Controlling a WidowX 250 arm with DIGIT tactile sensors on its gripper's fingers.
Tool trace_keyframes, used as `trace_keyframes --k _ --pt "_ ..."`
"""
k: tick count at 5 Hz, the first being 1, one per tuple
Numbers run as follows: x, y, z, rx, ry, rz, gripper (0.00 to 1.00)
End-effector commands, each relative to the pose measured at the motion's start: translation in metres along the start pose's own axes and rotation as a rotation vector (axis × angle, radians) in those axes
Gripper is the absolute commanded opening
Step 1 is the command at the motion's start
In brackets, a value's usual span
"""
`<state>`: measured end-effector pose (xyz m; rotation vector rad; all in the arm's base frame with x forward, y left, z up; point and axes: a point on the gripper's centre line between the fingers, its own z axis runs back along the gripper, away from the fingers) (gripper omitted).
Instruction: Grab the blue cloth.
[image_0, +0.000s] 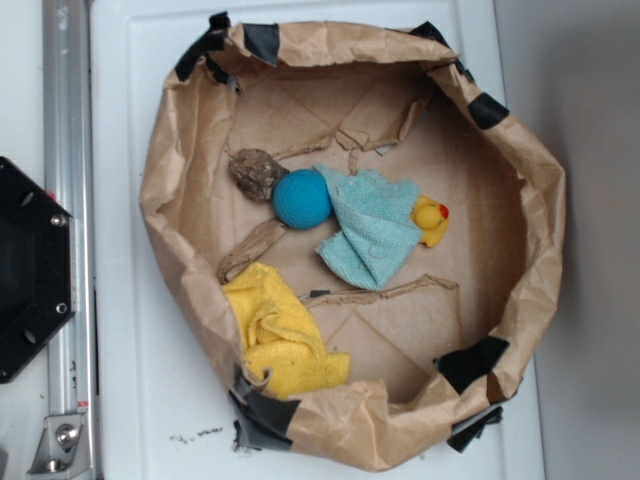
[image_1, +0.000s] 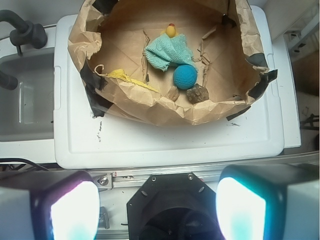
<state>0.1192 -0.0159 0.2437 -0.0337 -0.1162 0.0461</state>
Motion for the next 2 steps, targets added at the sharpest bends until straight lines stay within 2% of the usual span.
trace_keyframes --k 1,2 --pt "0.0 0.0 0.0 0.0 0.0 0.0 1.0" --pt "0.046 0.009 -0.039 0.032 -0.086 -0.063 1.0"
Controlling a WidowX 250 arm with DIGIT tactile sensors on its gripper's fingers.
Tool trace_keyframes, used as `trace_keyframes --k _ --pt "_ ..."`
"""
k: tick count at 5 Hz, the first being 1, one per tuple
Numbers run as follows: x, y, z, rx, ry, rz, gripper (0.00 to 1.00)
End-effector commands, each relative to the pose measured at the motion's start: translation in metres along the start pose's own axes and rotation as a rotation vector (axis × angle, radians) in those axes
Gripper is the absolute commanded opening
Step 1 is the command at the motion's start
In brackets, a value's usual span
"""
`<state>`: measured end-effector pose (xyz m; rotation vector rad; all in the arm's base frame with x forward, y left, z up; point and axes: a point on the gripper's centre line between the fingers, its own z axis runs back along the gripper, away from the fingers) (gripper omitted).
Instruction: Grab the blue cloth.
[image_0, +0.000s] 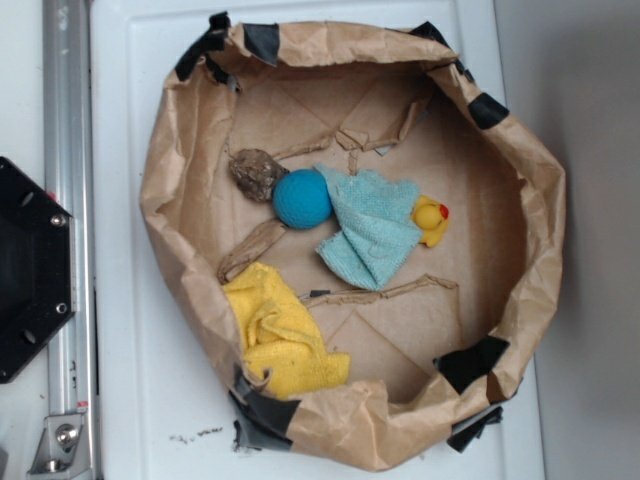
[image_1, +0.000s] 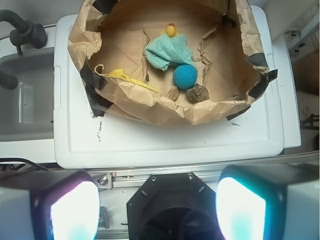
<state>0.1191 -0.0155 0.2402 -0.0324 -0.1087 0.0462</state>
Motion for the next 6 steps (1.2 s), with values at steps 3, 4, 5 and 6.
trace_keyframes --k 3,4,5,6 --pt "0.126 0.019 -0.143 0.037 -0.052 -0.171 1.0" --pt "0.13 0.024 -0.184 0.049 -0.026 -0.202 1.0" --pt "0.135 0.022 -0.206 0.022 -0.026 -0.24 0.98" --pt "0.134 0.023 -0.206 0.0 -0.034 -0.214 0.0"
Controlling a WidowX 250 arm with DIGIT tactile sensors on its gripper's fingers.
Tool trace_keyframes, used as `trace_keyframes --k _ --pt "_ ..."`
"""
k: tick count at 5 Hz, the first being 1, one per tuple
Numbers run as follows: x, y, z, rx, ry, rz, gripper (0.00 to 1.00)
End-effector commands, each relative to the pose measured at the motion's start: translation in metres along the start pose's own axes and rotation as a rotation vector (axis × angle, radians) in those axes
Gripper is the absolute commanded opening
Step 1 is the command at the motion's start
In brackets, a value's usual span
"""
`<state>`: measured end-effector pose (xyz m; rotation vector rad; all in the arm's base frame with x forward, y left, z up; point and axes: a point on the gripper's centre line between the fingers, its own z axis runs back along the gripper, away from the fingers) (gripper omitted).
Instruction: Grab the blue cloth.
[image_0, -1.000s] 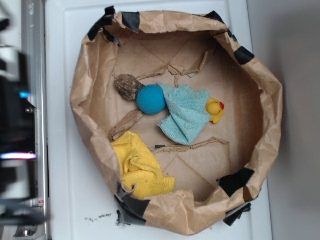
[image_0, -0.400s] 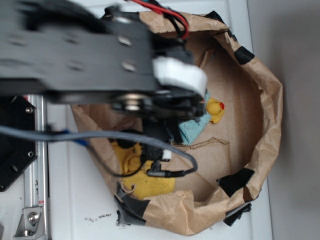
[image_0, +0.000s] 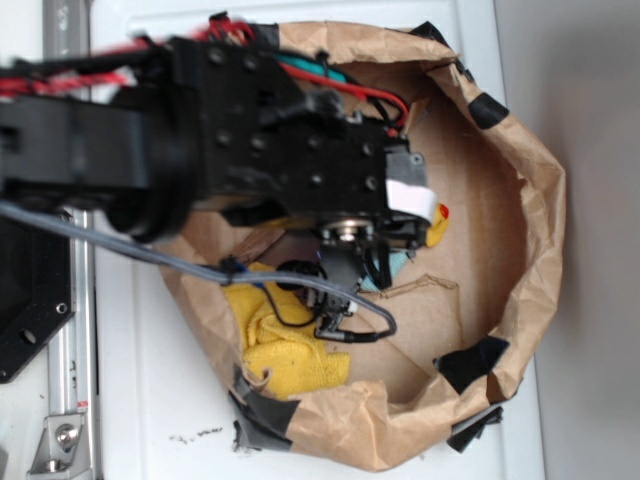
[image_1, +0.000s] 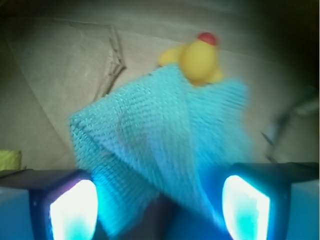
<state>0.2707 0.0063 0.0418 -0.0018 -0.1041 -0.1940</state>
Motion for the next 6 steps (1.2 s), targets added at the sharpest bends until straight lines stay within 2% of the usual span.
trace_keyframes --k 1,2,3,4,5,6 --pt "0.001 0.009 0.007 -0.014 -0.053 0.055 0.0" --pt "0.003 0.018 0.0 0.013 -0.038 0.07 0.0" --pt "0.004 0.025 0.011 -0.022 -0.046 0.08 0.69" --pt "0.001 0.028 0.051 -0.065 -0.104 0.071 1.0" --pt "0.004 0.022 0.075 -0.121 -0.144 0.044 1.0" --pt "0.018 0.008 0.061 -0.123 -0.145 0.024 1.0"
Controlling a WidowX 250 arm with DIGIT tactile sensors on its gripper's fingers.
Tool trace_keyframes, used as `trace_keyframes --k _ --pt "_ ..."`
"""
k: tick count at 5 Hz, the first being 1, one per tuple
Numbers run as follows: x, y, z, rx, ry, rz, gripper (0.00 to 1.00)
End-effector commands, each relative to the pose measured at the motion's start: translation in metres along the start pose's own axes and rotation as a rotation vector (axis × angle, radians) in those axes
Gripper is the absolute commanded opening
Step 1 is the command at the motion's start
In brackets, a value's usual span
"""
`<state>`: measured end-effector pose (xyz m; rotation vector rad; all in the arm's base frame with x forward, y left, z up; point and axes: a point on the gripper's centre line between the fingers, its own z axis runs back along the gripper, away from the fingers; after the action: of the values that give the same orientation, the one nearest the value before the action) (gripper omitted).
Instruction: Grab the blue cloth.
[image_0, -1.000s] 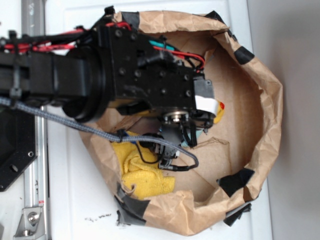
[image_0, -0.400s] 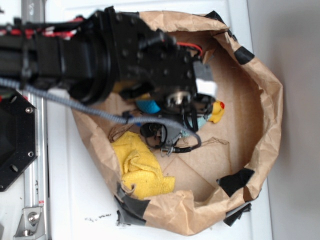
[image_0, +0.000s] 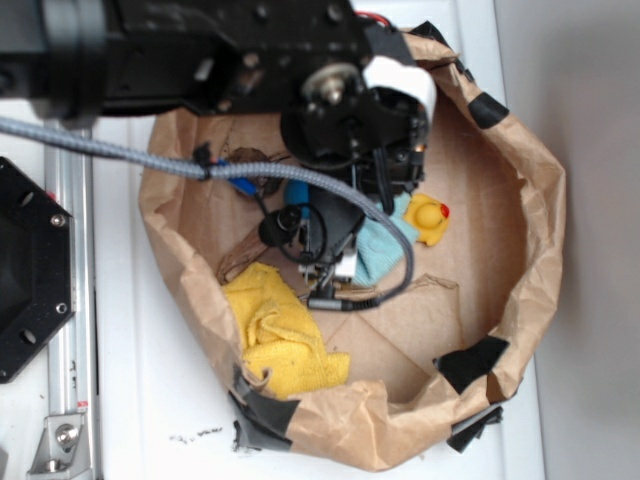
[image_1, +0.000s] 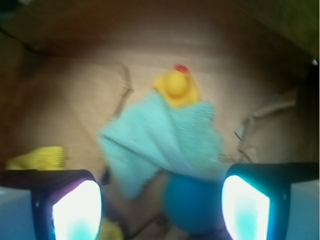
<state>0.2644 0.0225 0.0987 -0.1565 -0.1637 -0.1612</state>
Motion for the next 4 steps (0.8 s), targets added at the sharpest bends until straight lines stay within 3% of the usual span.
trace_keyframes --k 1,2,3,4 --pt "0.028 -0.016 -0.029 0.041 -0.031 -0.058 1.0" --pt "0.023 -0.025 -0.057 0.001 0.009 -0.092 1.0" --pt "0.014 -0.034 -0.073 -0.004 0.051 -0.118 1.0" --pt "0.003 -0.031 -0.075 0.032 0.066 -0.124 1.0"
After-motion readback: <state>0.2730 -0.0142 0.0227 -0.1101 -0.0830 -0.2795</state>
